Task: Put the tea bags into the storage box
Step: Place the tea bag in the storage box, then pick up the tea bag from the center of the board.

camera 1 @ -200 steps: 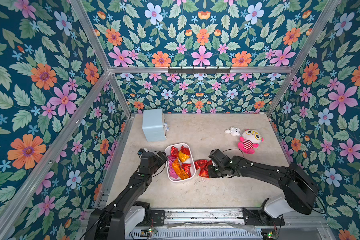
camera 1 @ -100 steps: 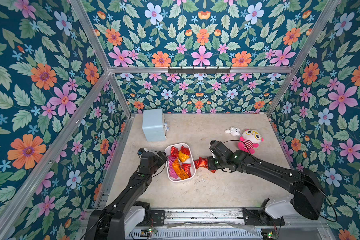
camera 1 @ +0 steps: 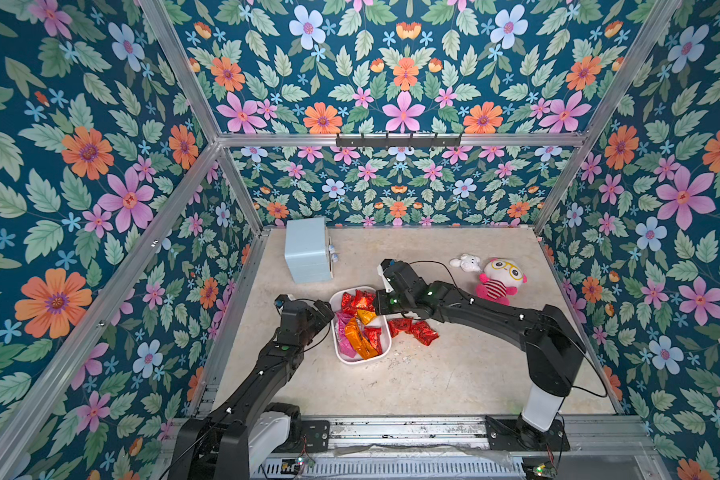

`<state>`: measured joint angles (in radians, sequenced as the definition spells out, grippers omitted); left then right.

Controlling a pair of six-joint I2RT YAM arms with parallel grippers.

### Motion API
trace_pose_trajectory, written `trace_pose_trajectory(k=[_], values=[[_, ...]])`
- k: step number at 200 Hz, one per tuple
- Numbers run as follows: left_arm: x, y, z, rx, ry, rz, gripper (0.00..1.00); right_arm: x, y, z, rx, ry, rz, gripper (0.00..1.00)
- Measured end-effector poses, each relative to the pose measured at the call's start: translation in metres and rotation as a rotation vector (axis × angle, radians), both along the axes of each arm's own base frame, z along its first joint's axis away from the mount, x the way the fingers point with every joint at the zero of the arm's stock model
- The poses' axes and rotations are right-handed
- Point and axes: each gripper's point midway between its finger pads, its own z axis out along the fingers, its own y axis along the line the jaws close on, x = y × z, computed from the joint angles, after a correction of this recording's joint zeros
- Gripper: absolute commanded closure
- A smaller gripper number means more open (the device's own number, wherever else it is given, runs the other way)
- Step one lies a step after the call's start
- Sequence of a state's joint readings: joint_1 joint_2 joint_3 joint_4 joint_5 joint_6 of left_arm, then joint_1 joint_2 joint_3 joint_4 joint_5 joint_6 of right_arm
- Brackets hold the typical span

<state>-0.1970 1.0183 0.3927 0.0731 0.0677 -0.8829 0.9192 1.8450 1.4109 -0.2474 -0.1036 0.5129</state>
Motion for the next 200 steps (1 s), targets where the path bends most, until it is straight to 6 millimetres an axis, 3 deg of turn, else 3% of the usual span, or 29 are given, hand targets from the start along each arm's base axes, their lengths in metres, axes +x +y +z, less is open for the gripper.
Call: trace_pose_trajectory(k=[23,58,93,113,138,154,200], values=[[0.000,0.002,0.001,0.015,-0.002,0.006,0.01,-0.001,0.014,-0.013,-0.018,0.010,0.019,1.00],[-0.003,0.004,-0.003,0.030,0.017,0.003,0.01,-0.001,0.010,-0.042,-0.077,0.044,-0.009,1.00],[-0.001,0.003,-0.002,0.030,0.018,0.003,0.01,-0.005,0.008,-0.042,-0.084,0.046,-0.028,0.68],[0.000,0.002,-0.002,0.027,0.020,-0.001,0.01,-0.006,0.003,-0.029,-0.070,0.025,-0.036,0.55],[0.000,-0.001,-0.002,0.017,0.021,-0.014,0.01,-0.005,-0.006,-0.005,-0.047,-0.018,-0.058,0.49],[0.001,-0.004,-0.002,0.012,0.019,-0.030,0.01,-0.003,-0.014,-0.001,-0.063,-0.037,-0.082,0.49],[0.002,-0.020,0.001,-0.007,0.002,-0.091,0.01,0.004,-0.065,-0.021,-0.212,-0.039,-0.185,0.49]])
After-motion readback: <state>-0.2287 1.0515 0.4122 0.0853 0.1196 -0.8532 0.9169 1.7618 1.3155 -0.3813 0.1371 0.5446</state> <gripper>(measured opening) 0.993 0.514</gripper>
